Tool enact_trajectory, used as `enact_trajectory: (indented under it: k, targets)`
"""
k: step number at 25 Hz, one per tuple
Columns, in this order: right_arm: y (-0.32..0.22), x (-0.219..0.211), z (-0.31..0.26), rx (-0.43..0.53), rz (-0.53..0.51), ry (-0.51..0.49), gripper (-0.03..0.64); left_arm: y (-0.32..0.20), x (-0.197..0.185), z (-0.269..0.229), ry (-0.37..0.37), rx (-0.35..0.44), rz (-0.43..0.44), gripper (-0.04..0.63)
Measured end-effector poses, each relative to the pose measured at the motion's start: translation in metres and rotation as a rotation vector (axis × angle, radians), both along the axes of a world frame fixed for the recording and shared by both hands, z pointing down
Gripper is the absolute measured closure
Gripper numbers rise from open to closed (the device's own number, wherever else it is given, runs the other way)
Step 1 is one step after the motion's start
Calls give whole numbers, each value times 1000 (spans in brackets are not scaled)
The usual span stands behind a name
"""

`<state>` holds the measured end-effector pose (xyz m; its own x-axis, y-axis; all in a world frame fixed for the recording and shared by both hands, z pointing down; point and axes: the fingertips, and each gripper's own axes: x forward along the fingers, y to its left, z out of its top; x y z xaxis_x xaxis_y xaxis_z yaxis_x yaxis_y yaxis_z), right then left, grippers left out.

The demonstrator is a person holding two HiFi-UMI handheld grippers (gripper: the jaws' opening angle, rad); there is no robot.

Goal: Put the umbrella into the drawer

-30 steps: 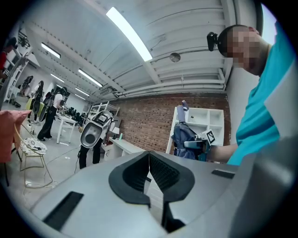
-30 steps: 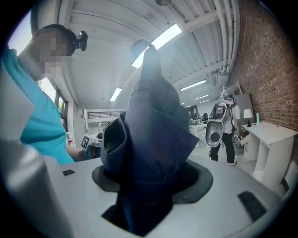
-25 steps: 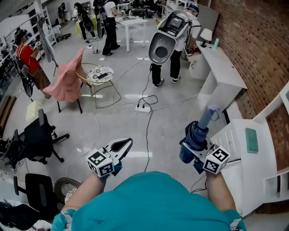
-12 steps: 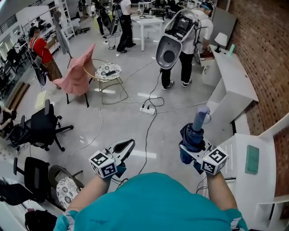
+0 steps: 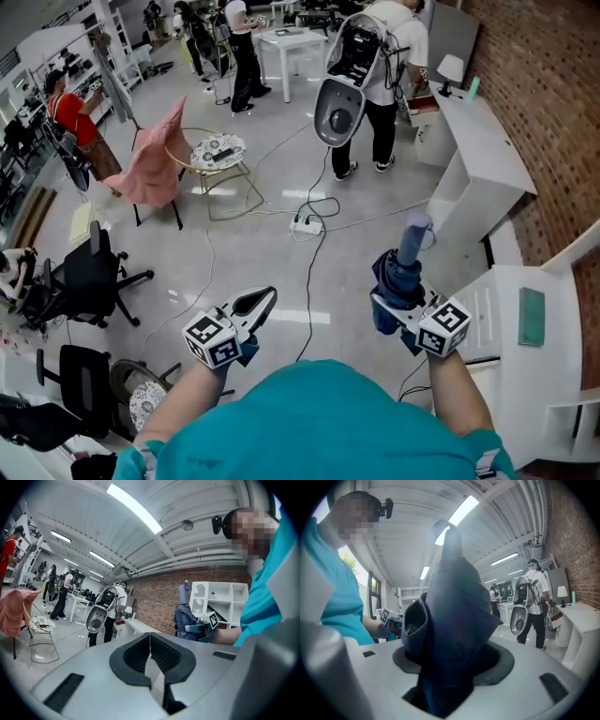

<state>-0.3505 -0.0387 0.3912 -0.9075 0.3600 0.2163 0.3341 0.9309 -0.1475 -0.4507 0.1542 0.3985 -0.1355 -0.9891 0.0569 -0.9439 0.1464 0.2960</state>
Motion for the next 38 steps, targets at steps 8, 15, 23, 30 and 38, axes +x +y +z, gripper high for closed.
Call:
enact_trajectory:
  k: [8, 15, 23, 30, 38]
  targets:
    - [-26, 27, 10, 20, 140, 26, 345, -44, 10, 1, -25, -16, 149, 577]
    - [-84, 94, 30, 24, 306, 63, 345, -130, 65, 14, -38, -30, 347, 577]
    - [-145, 192, 62, 6, 505, 107, 345, -218, 161, 35, -59, -67, 601, 578]
    - [-188, 303, 115, -19, 709, 191, 345, -286, 263, 66, -63, -120, 844, 578]
    - [-217, 433, 191, -74, 894, 320, 345, -346, 393, 106, -96, -195, 1101, 577]
